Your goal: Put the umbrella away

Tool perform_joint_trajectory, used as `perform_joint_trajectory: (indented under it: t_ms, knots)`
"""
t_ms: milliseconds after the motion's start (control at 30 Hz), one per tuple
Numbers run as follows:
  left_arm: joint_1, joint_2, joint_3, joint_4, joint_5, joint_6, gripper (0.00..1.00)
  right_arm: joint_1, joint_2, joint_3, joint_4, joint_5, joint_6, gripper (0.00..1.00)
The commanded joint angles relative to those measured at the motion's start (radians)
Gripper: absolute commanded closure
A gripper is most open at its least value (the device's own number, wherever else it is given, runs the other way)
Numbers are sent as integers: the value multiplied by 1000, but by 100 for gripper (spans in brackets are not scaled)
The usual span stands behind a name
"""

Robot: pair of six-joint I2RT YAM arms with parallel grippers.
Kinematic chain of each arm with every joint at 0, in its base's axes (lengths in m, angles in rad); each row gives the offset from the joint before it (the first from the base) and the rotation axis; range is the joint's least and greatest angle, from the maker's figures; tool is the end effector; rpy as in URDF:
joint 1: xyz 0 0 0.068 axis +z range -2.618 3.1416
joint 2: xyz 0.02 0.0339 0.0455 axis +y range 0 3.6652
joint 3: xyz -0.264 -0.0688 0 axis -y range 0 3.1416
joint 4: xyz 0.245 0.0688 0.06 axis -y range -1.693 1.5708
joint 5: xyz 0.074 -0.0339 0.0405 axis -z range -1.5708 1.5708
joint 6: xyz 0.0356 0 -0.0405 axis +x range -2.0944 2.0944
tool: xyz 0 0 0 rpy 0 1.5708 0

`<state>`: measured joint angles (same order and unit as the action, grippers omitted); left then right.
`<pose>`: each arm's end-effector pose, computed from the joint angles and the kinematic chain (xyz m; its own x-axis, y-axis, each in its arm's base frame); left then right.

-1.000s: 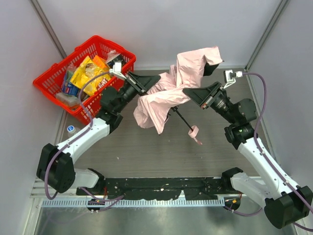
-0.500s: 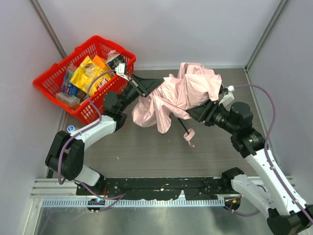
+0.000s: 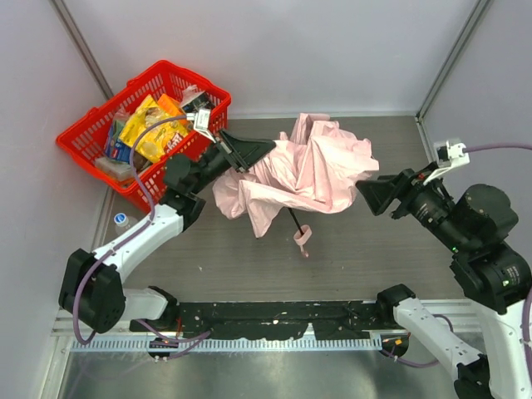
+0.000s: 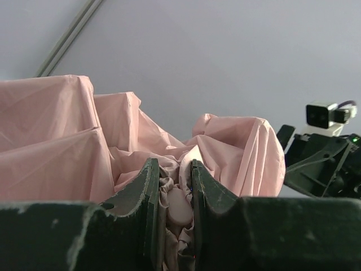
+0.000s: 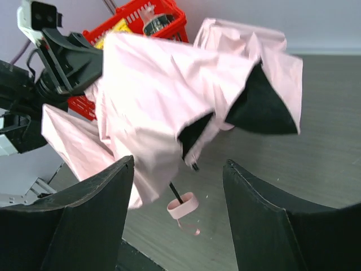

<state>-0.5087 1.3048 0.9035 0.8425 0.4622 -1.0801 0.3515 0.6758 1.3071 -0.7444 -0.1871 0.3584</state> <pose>0.2502 -0.1577 0.3730 -0.5194 -0.6143 -0.5941 0.7003 0.0924 -0.7078 0.0772 0.0354 0.4594 -0.2788 0.2649 -0.9231 -0.4421 0.8179 0.3682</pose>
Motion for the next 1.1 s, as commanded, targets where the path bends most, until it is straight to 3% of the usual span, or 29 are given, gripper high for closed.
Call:
perform_joint_trajectory:
  t_ms: [0, 67, 133, 200, 233, 300, 400, 467, 600, 733, 833, 867, 1067]
  knots:
    - [2, -35, 57, -43, 12, 46, 100, -2, 96, 121, -10, 17, -87, 32]
    - [1, -41, 63, -65, 10, 46, 100, 0, 187, 199, -23, -43, -95, 32]
    - [4, -41, 86, -104, 16, 42, 100, -2, 226, 175, 54, -133, -89, 34]
    - [-2, -36, 106, -126, 20, 19, 100, -2, 267, 121, 159, -204, -47, 48]
    - [-10, -32, 112, -131, 6, 0, 100, -2, 284, 97, 198, -234, 3, 60]
    - [-28, -19, 121, -134, -26, -50, 100, 20, 330, 15, 350, -294, 97, 70]
    - [-95, -3, 153, -206, -91, -57, 100, 146, 387, -72, 577, -209, 137, 76]
    - [-140, 4, 169, -249, -141, -57, 100, 217, 444, -57, 614, -137, 129, 77]
    - [-166, 24, 141, -202, -174, -141, 100, 241, 533, 15, 564, -51, 108, 77]
    - [-166, 16, 104, -155, -184, -162, 100, 245, 524, 78, 375, 145, 5, 66]
    - [-165, 2, 97, -190, -209, -129, 100, 242, 475, 110, 229, 366, -71, 45]
    - [-166, -1, 92, -189, -214, -123, 100, 244, 470, 136, 159, 380, -97, 36]
    - [-123, 14, 60, -70, -137, -139, 100, 244, 394, 251, -75, 471, -194, 23]
